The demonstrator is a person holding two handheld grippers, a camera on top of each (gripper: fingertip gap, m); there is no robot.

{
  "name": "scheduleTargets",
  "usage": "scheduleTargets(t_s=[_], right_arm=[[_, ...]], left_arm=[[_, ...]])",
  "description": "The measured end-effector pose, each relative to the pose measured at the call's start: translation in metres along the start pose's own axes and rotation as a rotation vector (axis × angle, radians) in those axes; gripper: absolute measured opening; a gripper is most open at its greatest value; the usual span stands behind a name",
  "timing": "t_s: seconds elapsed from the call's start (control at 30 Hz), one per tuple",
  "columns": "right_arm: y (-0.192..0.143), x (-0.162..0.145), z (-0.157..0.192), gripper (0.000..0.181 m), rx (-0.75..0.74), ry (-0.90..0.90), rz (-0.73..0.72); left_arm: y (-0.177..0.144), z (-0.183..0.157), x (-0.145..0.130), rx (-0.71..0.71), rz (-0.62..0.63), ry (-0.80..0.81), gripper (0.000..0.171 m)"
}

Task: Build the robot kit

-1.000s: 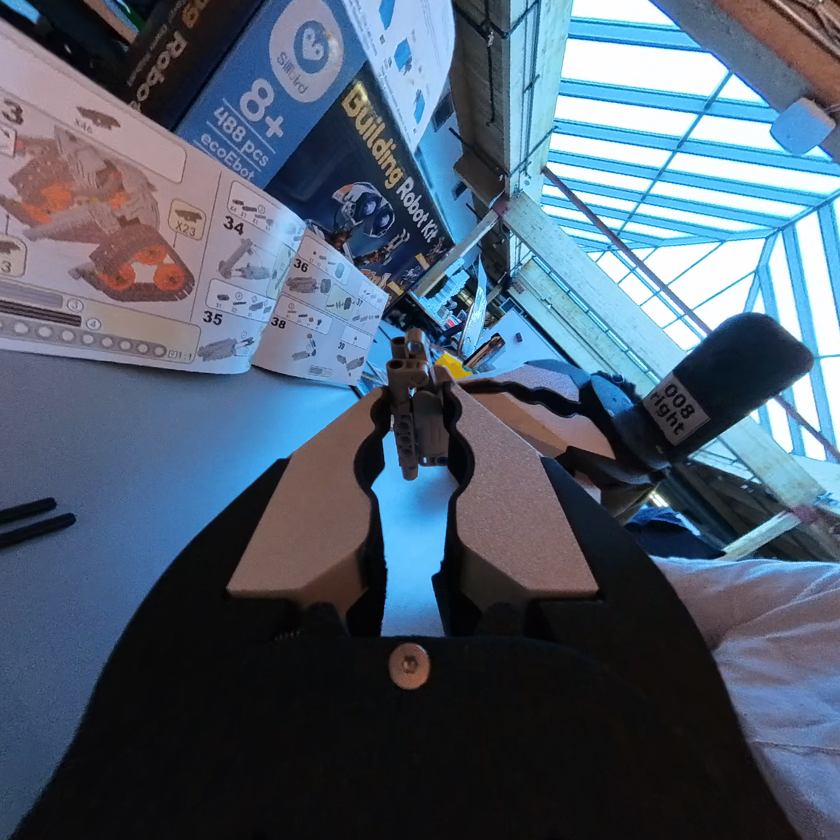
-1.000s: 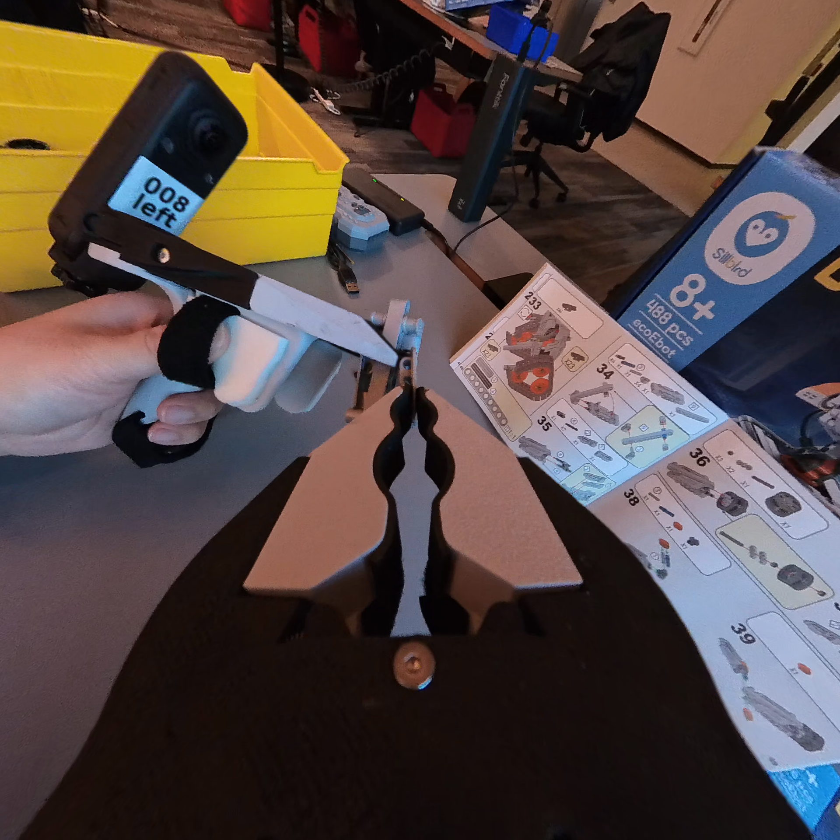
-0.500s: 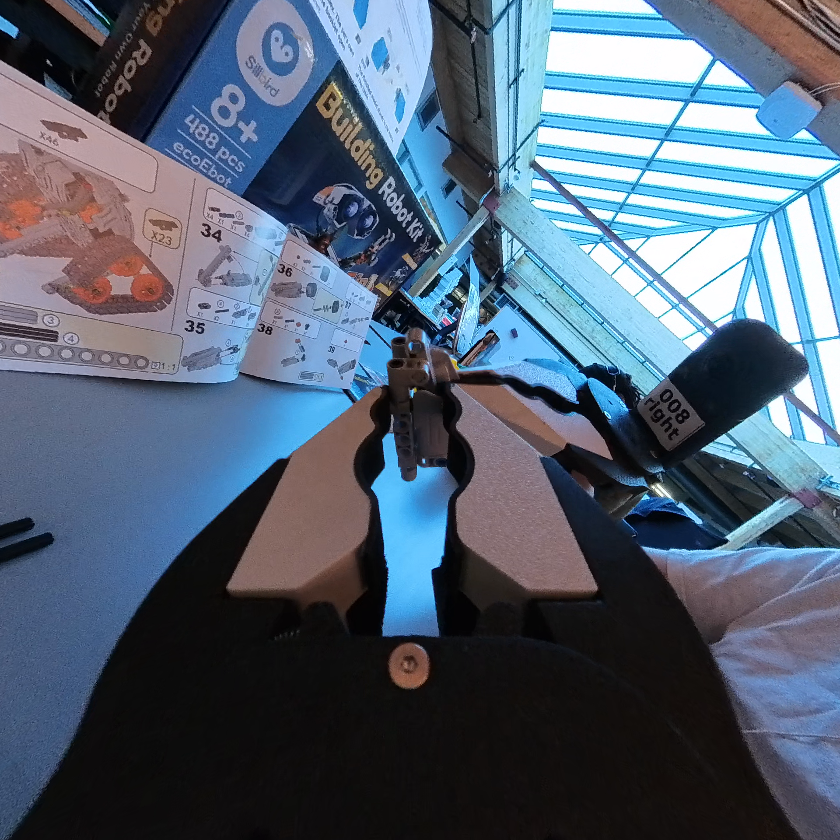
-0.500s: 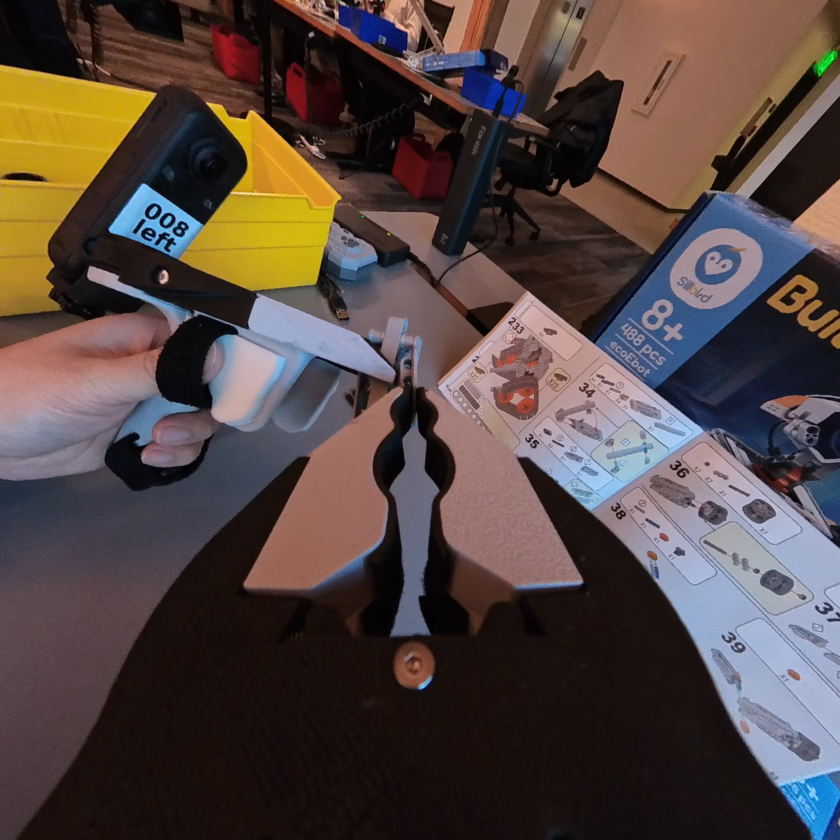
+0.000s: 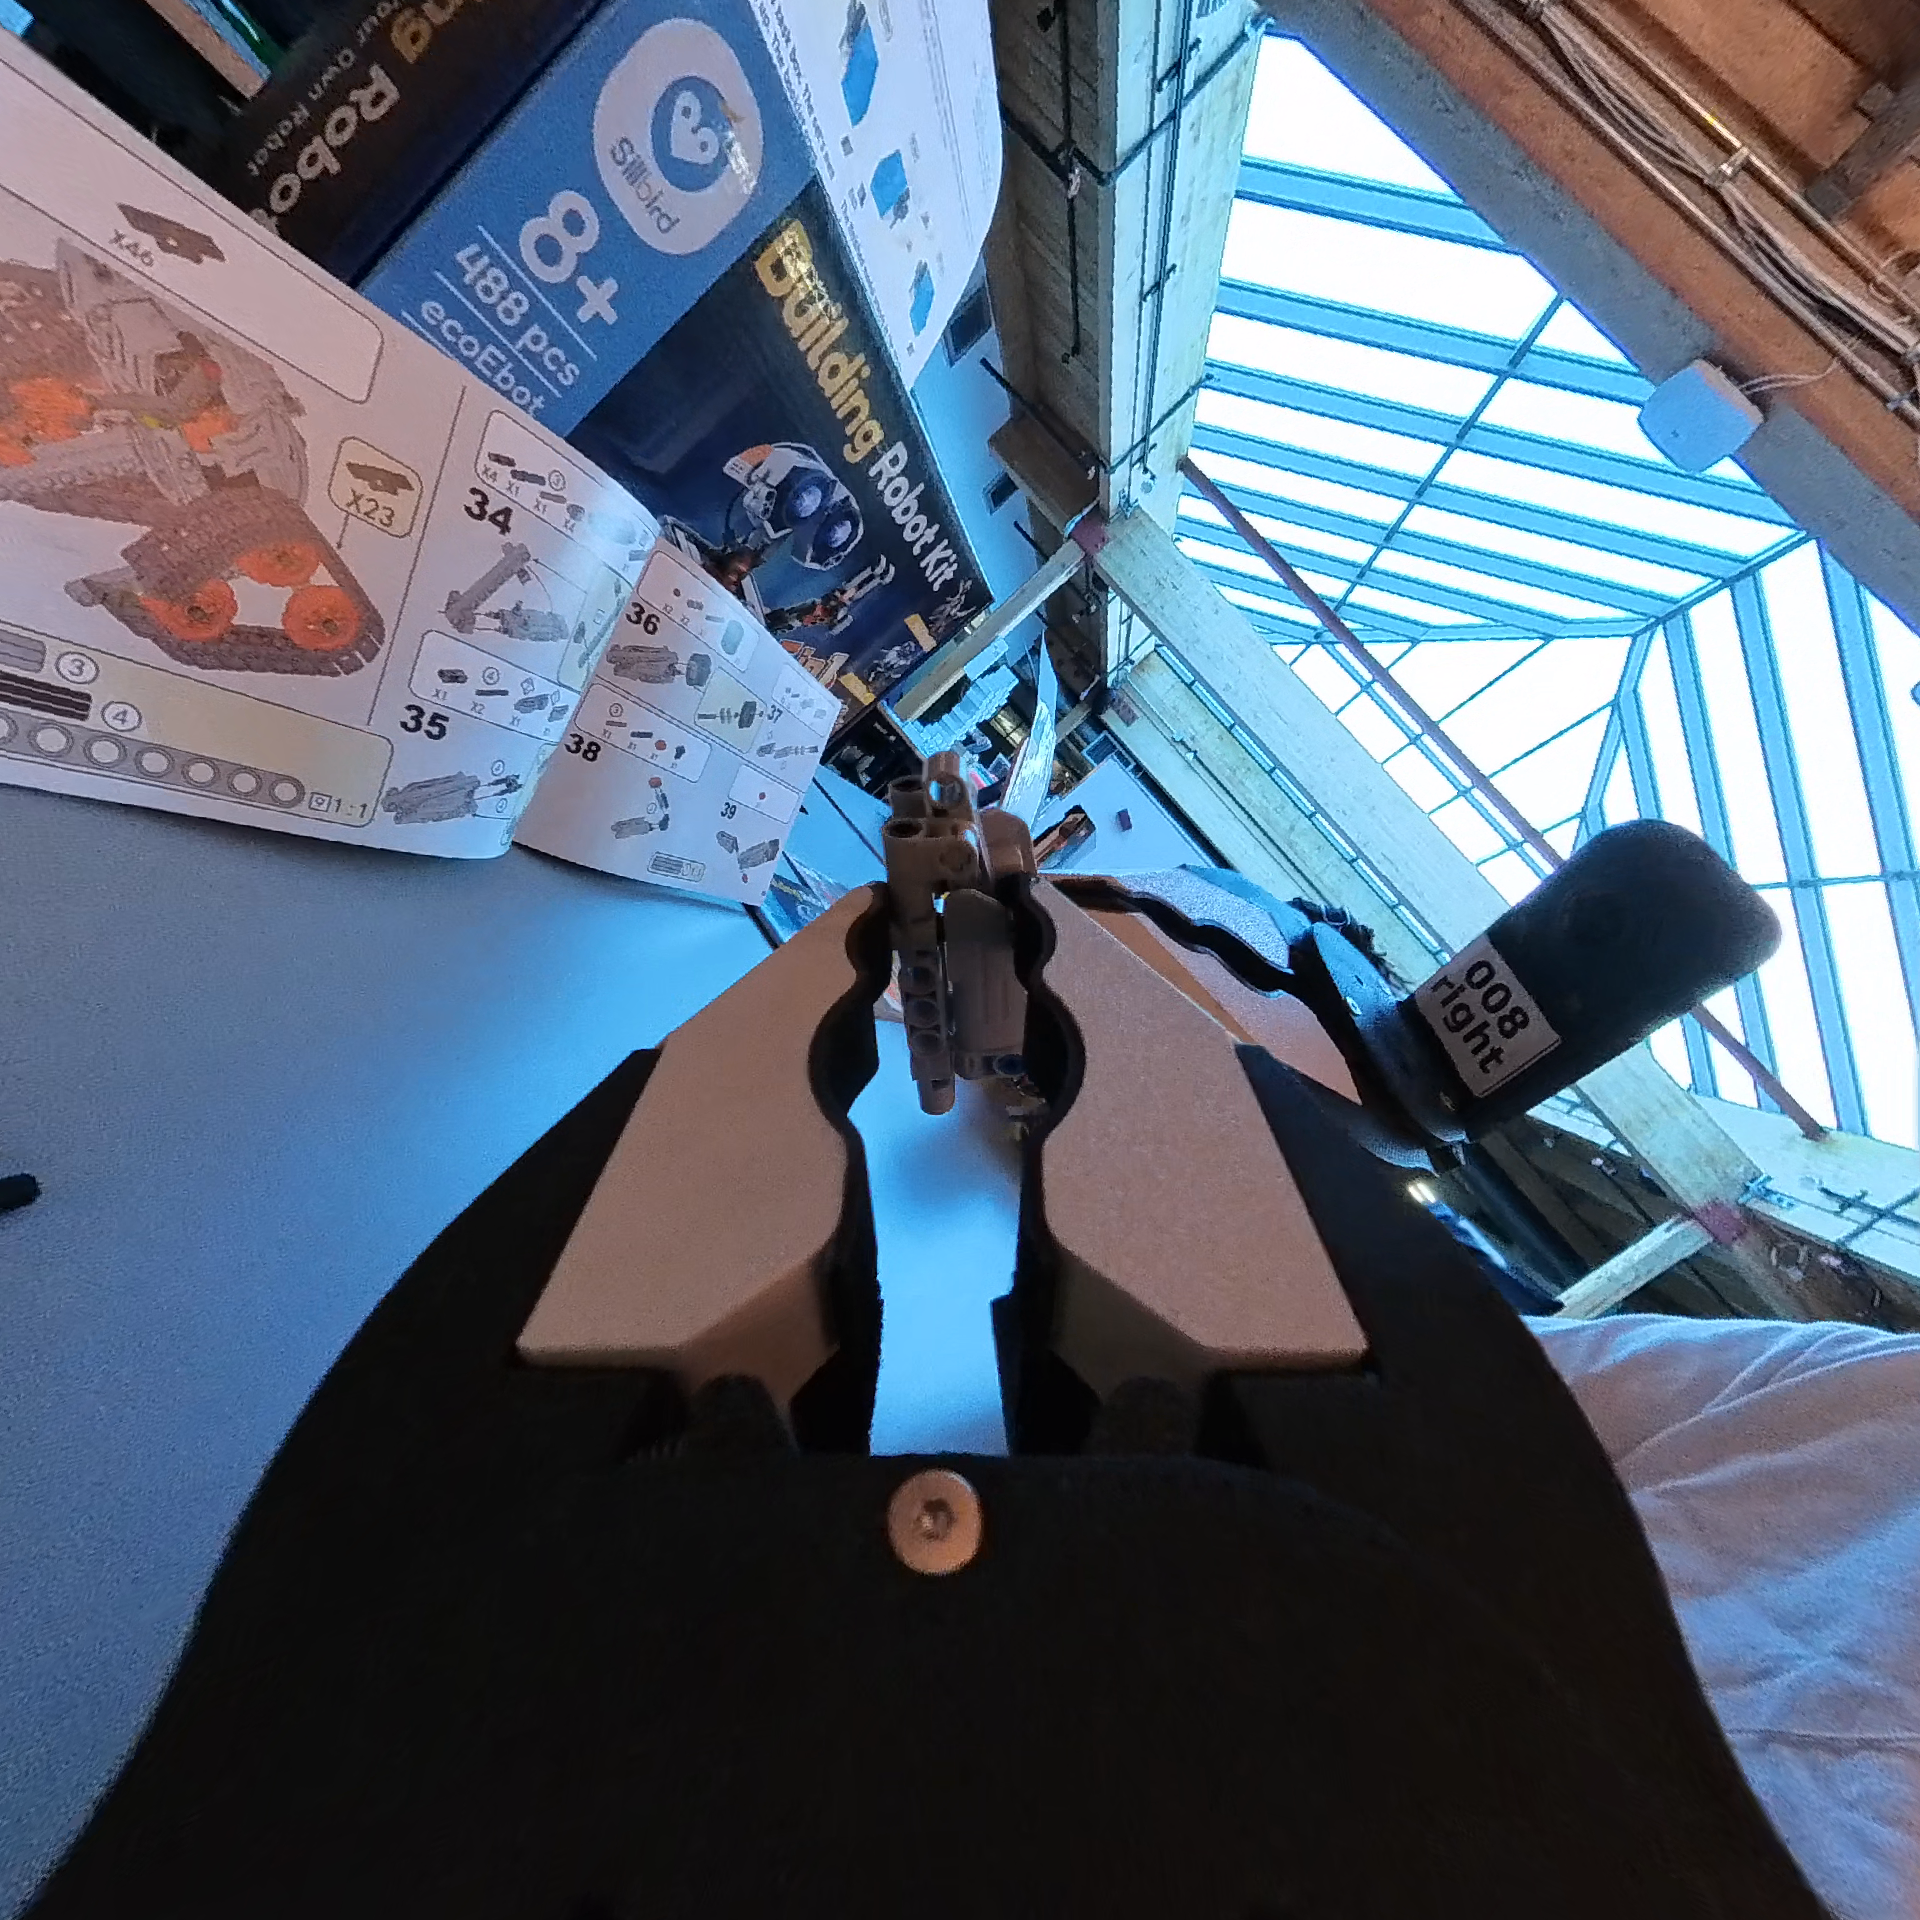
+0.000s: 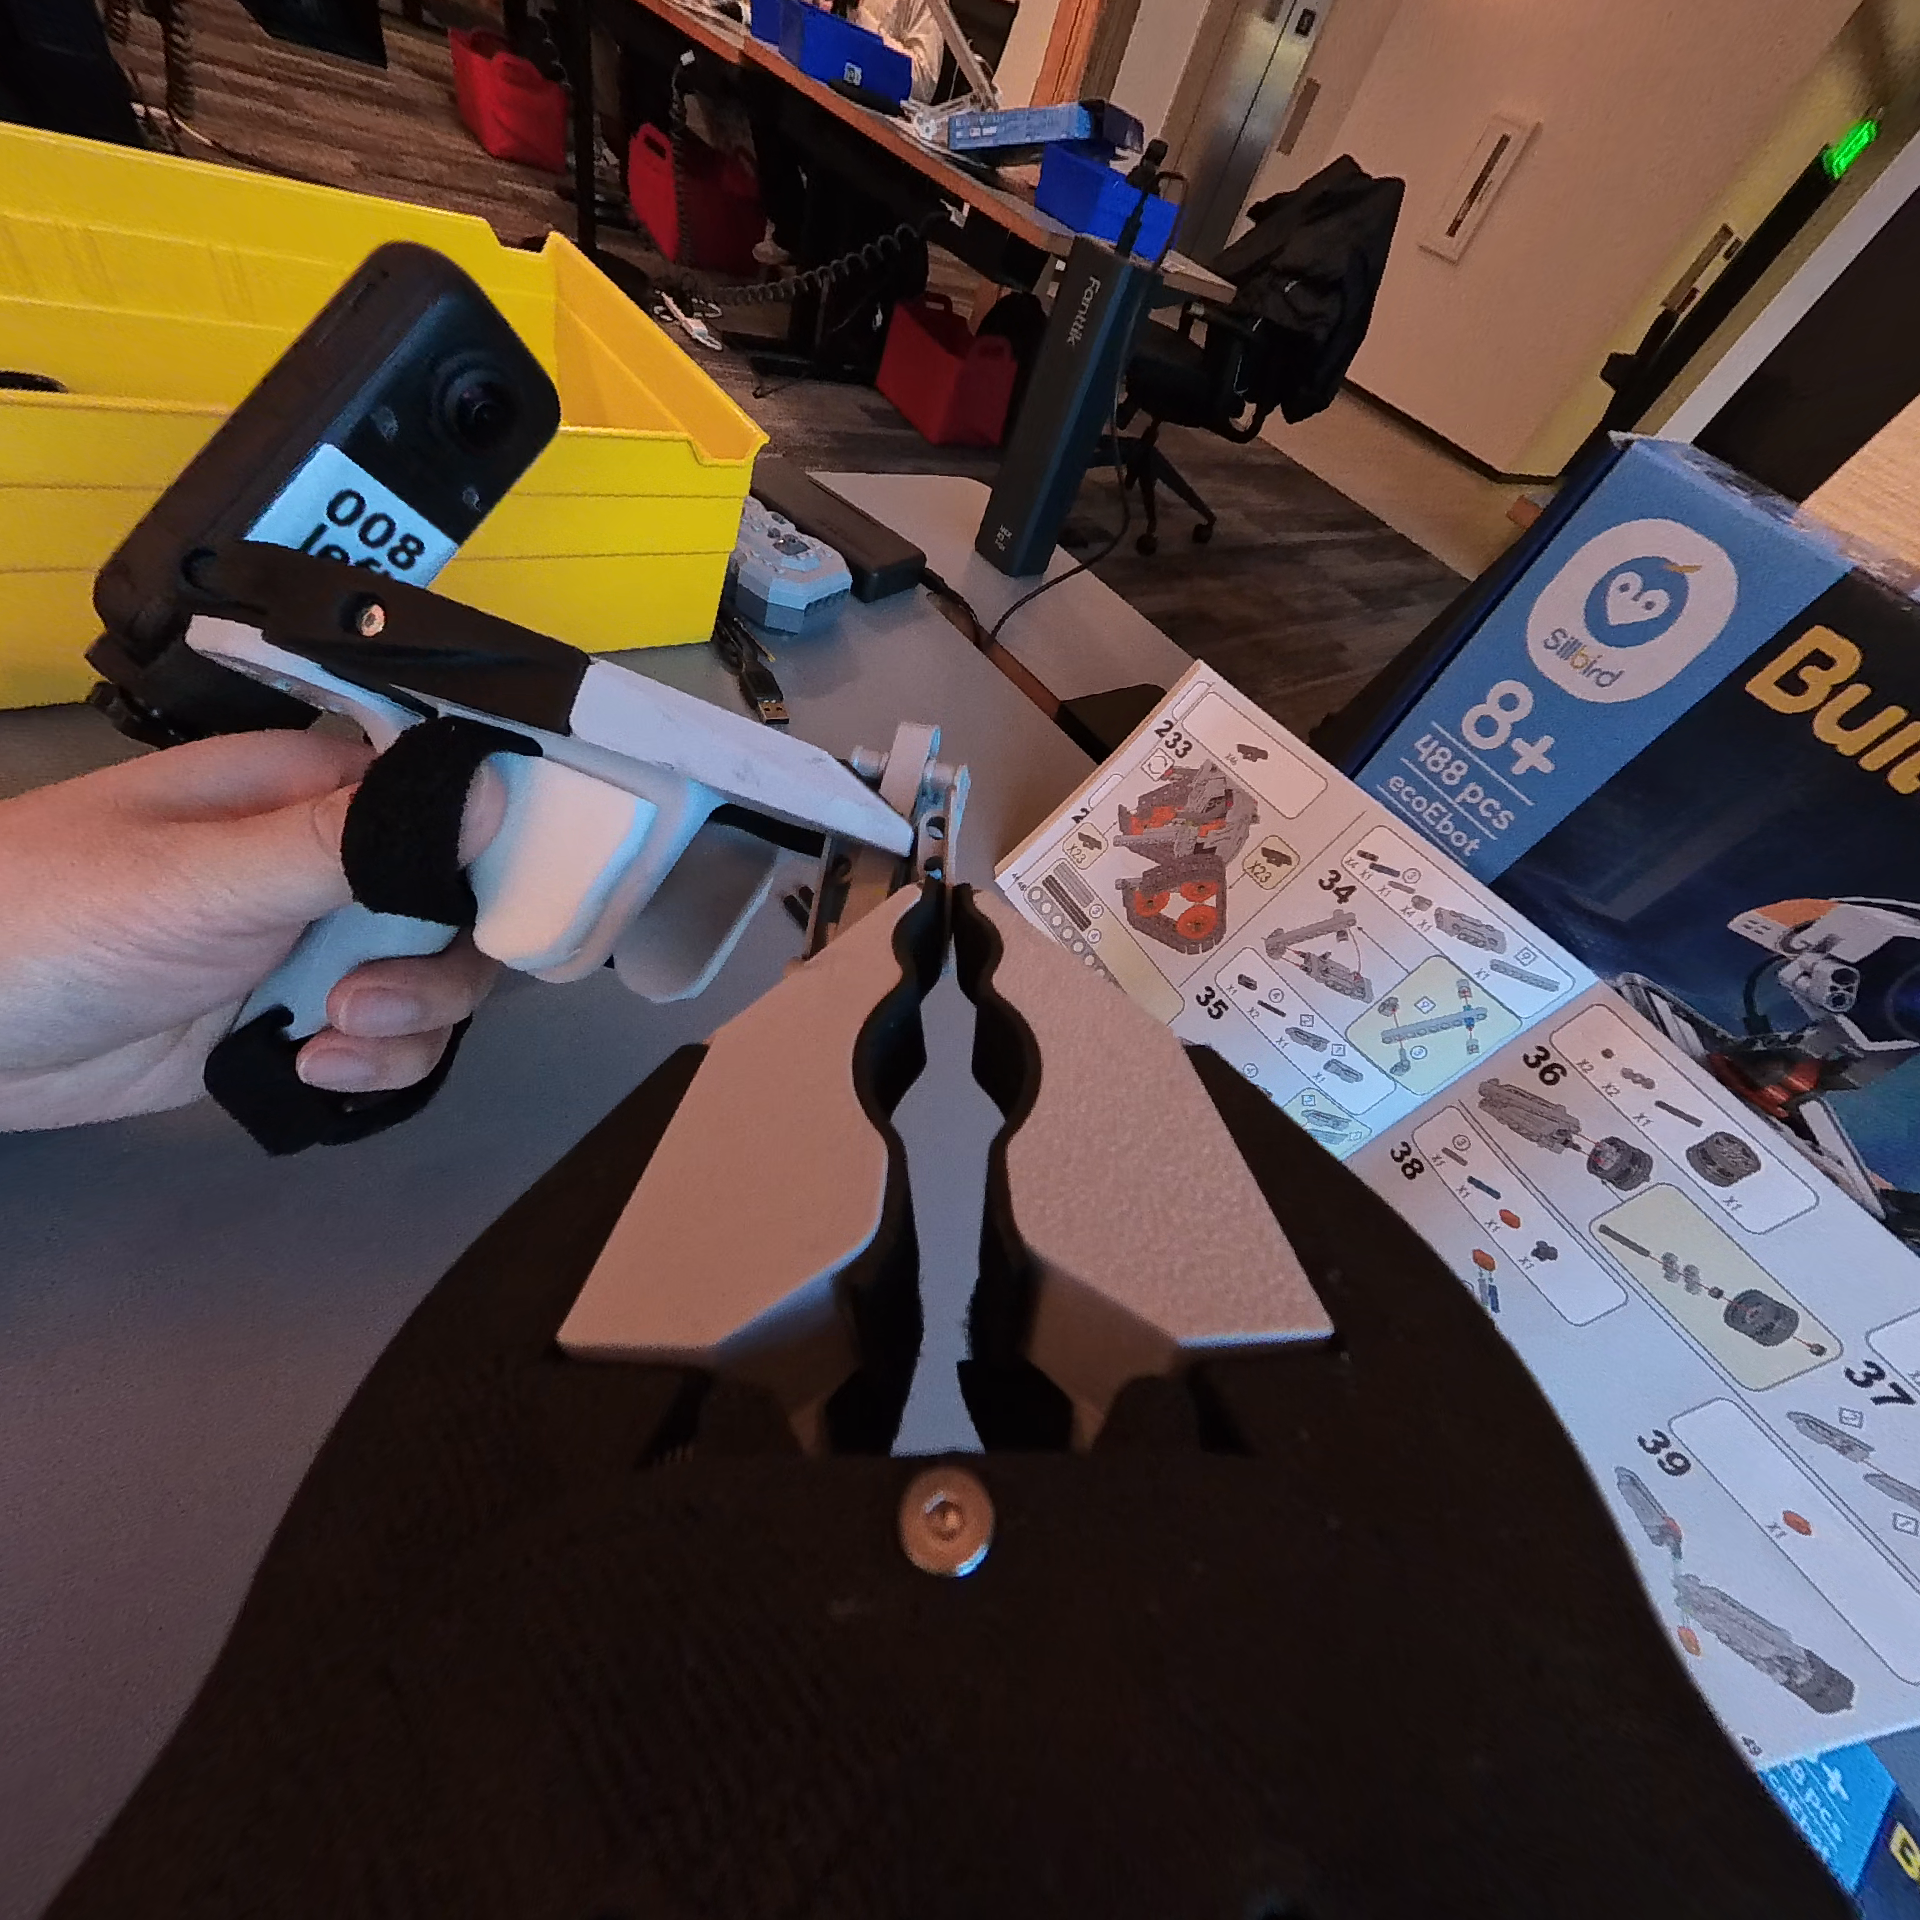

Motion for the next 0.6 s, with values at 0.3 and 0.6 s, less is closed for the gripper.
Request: scheduleTargets(t_s=[0.3, 0.6], right_arm=[[0.0007, -0.0004, 0.0003, 0.001, 0.003, 0.01, 0.018], [-0.0046, 0.0055, 0.0007, 0.0, 0.017, 0.001, -0.012]], left_arm=[[-0.0005, 0.0007, 0.001, -0.016, -0.022, -0.035, 0.02], [-0.0019, -0.0059, 0.0059, -0.068, -0.055, -0.027, 0.02]])
Point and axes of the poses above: each gripper's, where its closed fingertips meet, y out along the fingers, x out of its top, z = x × y across the jaws, the point moved 5 cm from there along -y, back along the fingers, and after that the axes turned 3 degrees about x, right-handed, at the moved point
